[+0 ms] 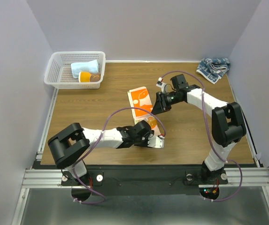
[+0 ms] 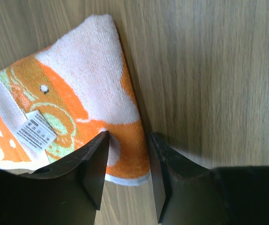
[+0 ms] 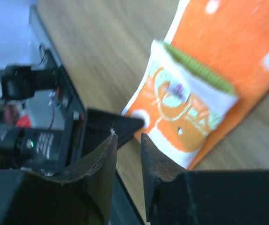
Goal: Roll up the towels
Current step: Fold the towel, then roll the towel
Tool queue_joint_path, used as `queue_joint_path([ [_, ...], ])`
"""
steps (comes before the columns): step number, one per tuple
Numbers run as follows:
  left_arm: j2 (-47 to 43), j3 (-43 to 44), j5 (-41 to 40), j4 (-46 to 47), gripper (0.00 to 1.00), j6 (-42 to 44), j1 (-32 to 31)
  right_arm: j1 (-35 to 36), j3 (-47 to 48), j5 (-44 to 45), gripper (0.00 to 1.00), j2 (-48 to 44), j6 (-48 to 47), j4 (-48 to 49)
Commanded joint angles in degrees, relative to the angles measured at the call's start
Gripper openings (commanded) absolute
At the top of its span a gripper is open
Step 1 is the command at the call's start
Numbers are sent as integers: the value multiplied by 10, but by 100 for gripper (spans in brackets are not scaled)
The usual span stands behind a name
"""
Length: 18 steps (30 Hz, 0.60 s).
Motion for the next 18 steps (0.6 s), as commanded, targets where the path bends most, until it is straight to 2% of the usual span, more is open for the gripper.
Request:
queue_joint_path([
  [1,-39,-29,8,-33,50,14,-2,20,-40,-98,31,29,-2,1],
  [6,-66,-46,4,-35,55,17,-2,39,-64,-125,27,91,-8,2],
  [12,-61,-24,9,-31,58,7,-4,39,-78,-118,22,153,-8,10],
  [18,-33,-19,9,-23,58,19,-18,40,-95,-140,21,168,98,92],
])
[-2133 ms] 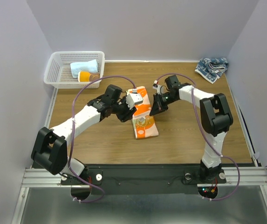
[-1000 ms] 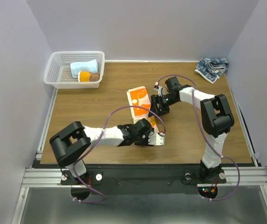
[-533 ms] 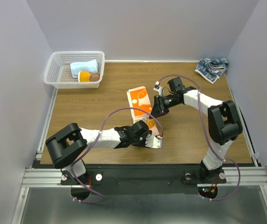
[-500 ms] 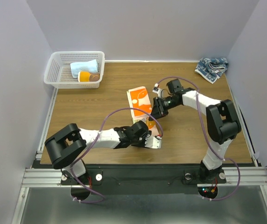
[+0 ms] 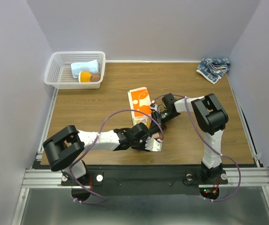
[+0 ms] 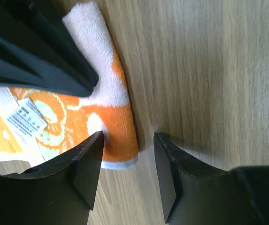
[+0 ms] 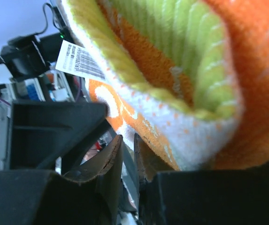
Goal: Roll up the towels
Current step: Roll the towel
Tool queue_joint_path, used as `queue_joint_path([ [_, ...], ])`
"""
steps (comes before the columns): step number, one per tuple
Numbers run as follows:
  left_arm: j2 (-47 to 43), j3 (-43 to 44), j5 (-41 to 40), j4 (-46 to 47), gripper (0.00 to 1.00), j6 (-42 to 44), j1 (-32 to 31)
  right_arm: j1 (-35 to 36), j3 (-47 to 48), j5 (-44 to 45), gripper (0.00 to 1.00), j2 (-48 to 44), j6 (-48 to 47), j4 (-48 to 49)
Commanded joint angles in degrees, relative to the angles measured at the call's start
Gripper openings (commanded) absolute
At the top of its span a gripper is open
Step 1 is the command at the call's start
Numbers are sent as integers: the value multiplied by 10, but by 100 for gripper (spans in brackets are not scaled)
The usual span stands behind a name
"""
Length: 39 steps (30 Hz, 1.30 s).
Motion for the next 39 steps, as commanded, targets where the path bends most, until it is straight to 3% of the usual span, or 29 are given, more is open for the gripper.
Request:
queue_joint_path([
  [1,14,14,6,7,58,7,-13,1,-21,-21,21,6,77,91],
  [8,51,9,-38,43,57,22,-14,1,-25,-61,24,-16,130,121],
  [12,77,18,-42,46,50,24,-13,0,-24,-59,27,-46,123,119],
  [14,78,22,-37,39,41,16,-13,-7,-24,-51,33,-73,117,119],
  [15,75,23,-31,34,35,15,-12,-20,-24,-35,38,-83,114,118],
  [16,71,24,-23,20,33,12,-10,-31,-23,-30,54,-105,112,118],
  [19,52,34,26,-11,25,4,-4,-92,-9,-16,85,-132,108,117],
  [23,39,55,77,-74,18,-11,3,-175,34,-20,99,-167,97,111],
  [29,65,146,241,-210,10,-24,62,-240,71,17,100,-230,-48,1],
  [34,129,228,364,-319,10,-15,141,-241,53,75,100,-314,-206,-86],
  [39,215,319,468,-426,10,10,178,-241,9,82,100,-394,-345,-165],
])
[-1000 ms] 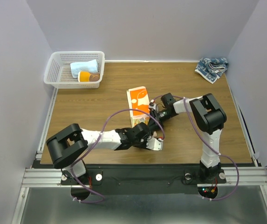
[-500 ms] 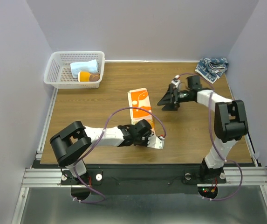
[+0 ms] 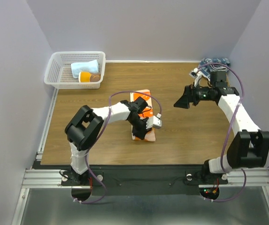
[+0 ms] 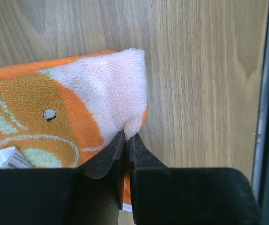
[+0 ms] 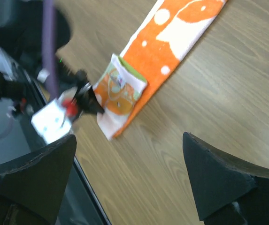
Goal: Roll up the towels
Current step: Roll the towel
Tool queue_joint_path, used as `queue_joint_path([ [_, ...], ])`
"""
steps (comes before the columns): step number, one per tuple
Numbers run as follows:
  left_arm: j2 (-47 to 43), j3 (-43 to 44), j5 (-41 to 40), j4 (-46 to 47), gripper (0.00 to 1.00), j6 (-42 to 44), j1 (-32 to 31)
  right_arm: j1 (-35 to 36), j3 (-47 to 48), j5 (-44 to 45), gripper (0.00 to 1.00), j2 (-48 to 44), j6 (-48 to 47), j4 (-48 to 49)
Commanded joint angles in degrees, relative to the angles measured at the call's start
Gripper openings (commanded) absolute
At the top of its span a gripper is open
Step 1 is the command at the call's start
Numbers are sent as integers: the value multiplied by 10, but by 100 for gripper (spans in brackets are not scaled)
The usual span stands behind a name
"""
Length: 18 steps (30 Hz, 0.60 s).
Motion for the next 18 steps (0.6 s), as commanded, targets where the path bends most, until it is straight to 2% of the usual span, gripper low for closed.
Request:
queue_joint_path([
  [1,45,66,134,-132,10,21,22,2,-30,10,97,-61,-180,-104],
  [2,72,88,158,-154,10,28,35,3,-36,7,95,-82,-221,-136],
  [5,129,122,192,-205,10,48,53,9,-61,14,88,-122,-251,-172],
  [6,143,143,198,-218,10,61,66,40,-68,34,83,-130,-254,-172],
  [9,192,176,215,-258,11,77,87,82,-85,80,80,-157,-243,-165],
  [12,234,207,219,-287,11,93,97,141,-107,122,78,-165,-214,-109],
  [18,287,252,215,-302,12,81,118,306,-144,267,78,-131,-146,37],
])
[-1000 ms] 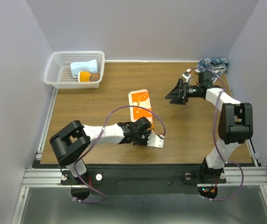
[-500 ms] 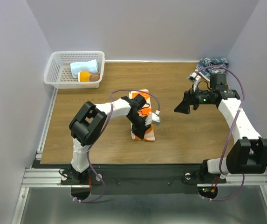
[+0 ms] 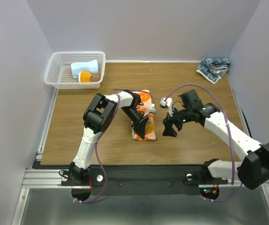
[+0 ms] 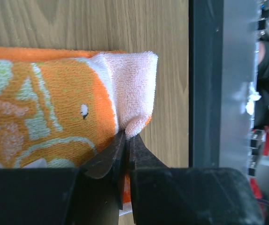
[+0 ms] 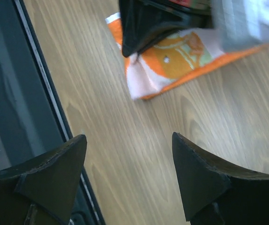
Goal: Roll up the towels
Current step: Roll the towel
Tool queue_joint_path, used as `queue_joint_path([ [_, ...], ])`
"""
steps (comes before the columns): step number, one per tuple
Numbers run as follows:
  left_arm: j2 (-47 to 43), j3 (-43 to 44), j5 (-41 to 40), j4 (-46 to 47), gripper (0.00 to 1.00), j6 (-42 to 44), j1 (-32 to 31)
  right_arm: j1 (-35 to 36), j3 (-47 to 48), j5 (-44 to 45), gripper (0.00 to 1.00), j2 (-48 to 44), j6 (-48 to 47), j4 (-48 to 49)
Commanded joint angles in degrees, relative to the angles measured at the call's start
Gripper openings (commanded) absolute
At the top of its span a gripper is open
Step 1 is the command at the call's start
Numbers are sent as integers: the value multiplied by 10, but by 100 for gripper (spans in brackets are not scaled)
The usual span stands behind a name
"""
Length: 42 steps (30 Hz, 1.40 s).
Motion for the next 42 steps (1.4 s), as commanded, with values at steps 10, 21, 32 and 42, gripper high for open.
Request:
queue_joint_path([
  [10,64,42,-55,-26,13,22,20,217,-39,191,68,142,66,263],
  [21,67,59,-52,-31,16,19,32,243,-71,217,59,221,65,354],
  [32,-28,1,-40,-4,38,20,59,214,-69,102,0,249,66,328],
  [42,-89,-9,-60,14,49,0,110,159,-35,-17,1,265,58,267],
])
